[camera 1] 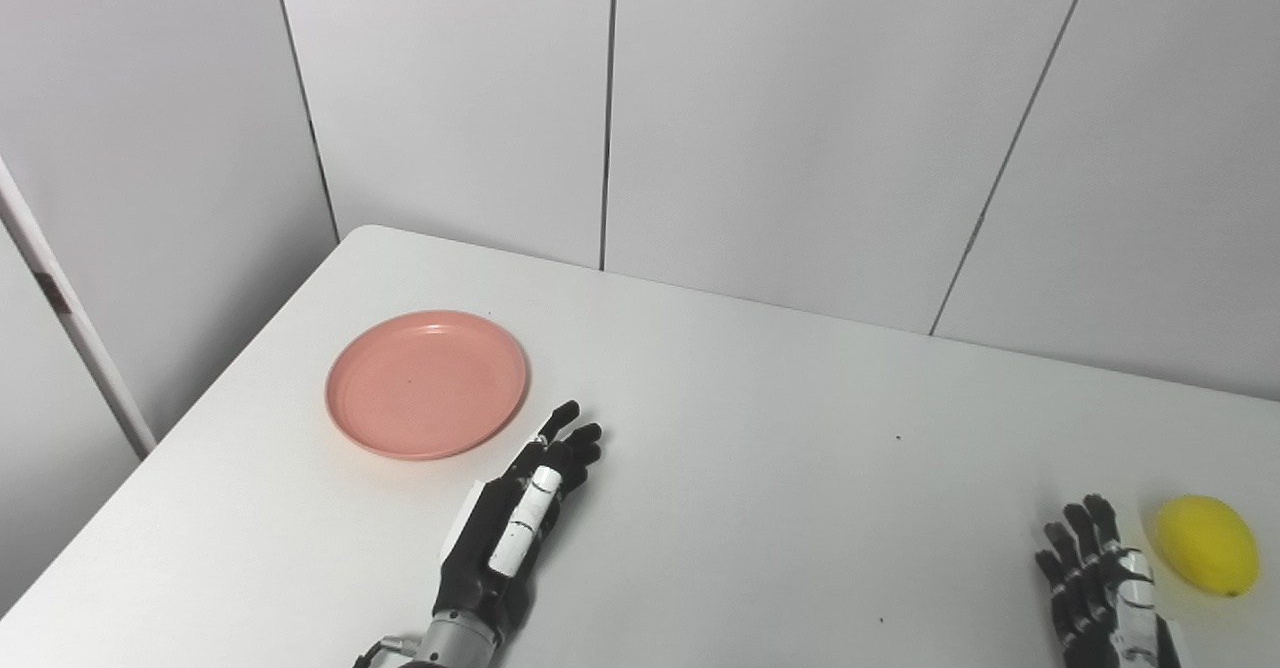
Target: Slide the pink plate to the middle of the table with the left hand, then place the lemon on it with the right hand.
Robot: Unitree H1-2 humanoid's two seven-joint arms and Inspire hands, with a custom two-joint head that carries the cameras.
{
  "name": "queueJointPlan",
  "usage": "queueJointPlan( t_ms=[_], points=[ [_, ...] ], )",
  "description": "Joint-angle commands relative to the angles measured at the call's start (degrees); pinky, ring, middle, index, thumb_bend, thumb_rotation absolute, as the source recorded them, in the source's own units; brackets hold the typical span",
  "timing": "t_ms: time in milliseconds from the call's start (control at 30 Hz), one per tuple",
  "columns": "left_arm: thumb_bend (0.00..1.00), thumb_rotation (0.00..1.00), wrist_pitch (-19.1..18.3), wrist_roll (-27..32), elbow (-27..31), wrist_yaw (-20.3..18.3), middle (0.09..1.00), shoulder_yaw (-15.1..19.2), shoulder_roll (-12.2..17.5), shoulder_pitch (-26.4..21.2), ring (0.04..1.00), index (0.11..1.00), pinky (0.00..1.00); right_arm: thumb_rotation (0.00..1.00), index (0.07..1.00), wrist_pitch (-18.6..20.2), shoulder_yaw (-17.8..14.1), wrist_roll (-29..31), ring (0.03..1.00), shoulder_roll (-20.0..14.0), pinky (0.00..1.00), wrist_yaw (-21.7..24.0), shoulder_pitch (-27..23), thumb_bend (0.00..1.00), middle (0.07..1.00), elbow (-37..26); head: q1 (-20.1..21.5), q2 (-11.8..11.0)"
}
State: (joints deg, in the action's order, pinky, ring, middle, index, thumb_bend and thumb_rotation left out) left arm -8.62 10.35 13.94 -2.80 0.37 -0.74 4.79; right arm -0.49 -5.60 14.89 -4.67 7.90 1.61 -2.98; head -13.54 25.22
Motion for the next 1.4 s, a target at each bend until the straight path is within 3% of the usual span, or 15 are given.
queueJointPlan(
  t_ms=[0, 300, 633, 800, 933, 1200, 1367],
  points=[
    [0.90, 0.81, -1.54, 1.39, 3.45, -0.18, 0.888, 0.72, 0.93, -1.24, 0.896, 0.901, 0.95, 1.00, 0.987, -0.29, 0.27, 0.41, 0.982, 1.40, 1.00, -0.03, 3.24, 0.66, 0.983, 3.18, -0.03, 0.10],
    [0.98, 0.92, -8.78, 2.23, 7.15, 0.52, 0.892, 3.63, 3.57, -9.05, 0.888, 0.900, 0.91, 1.00, 0.979, 0.24, 0.58, -0.55, 0.975, 1.75, 1.00, -0.53, 3.52, 0.67, 0.978, 2.36, -0.15, -0.05],
    [1.00, 0.93, -17.05, 6.59, 10.22, 0.56, 0.907, 8.07, 7.96, -18.73, 0.915, 0.902, 0.94, 1.00, 0.971, 0.24, 1.00, -1.01, 0.969, 2.29, 1.00, -1.10, 3.61, 0.65, 0.972, 2.07, 0.24, -0.39],
    [1.00, 0.95, -15.67, 11.26, 3.15, -0.34, 0.863, 13.84, 12.78, -24.64, 0.859, 0.873, 0.85, 1.00, 0.969, -0.11, 0.99, -0.71, 0.971, 2.47, 1.00, -0.94, 3.46, 0.63, 0.977, 2.27, 0.30, -0.59],
    [1.00, 0.94, -13.65, 12.67, -2.57, 0.01, 0.788, 17.44, 14.91, -28.62, 0.786, 0.786, 0.76, 1.00, 0.971, -0.38, 1.04, -0.74, 0.968, 2.45, 1.00, -0.77, 3.47, 0.63, 0.977, 2.30, 0.39, -0.58],
    [1.00, 0.90, -12.35, 11.99, -9.36, -0.16, 0.746, 20.35, 18.92, -33.84, 0.745, 0.733, 0.70, 1.00, 0.969, 0.17, 0.93, -0.67, 0.968, 2.30, 1.00, -0.84, 3.50, 0.63, 0.975, 2.01, 0.08, -0.67],
    [1.00, 0.92, -9.98, 10.81, -15.16, -1.66, 0.738, 20.71, 23.23, -35.82, 0.748, 0.766, 0.72, 1.00, 0.967, 0.32, 0.90, -0.65, 0.969, 2.23, 1.00, -0.83, 3.47, 0.63, 0.978, 2.14, -0.19, -0.80]
  ],
)
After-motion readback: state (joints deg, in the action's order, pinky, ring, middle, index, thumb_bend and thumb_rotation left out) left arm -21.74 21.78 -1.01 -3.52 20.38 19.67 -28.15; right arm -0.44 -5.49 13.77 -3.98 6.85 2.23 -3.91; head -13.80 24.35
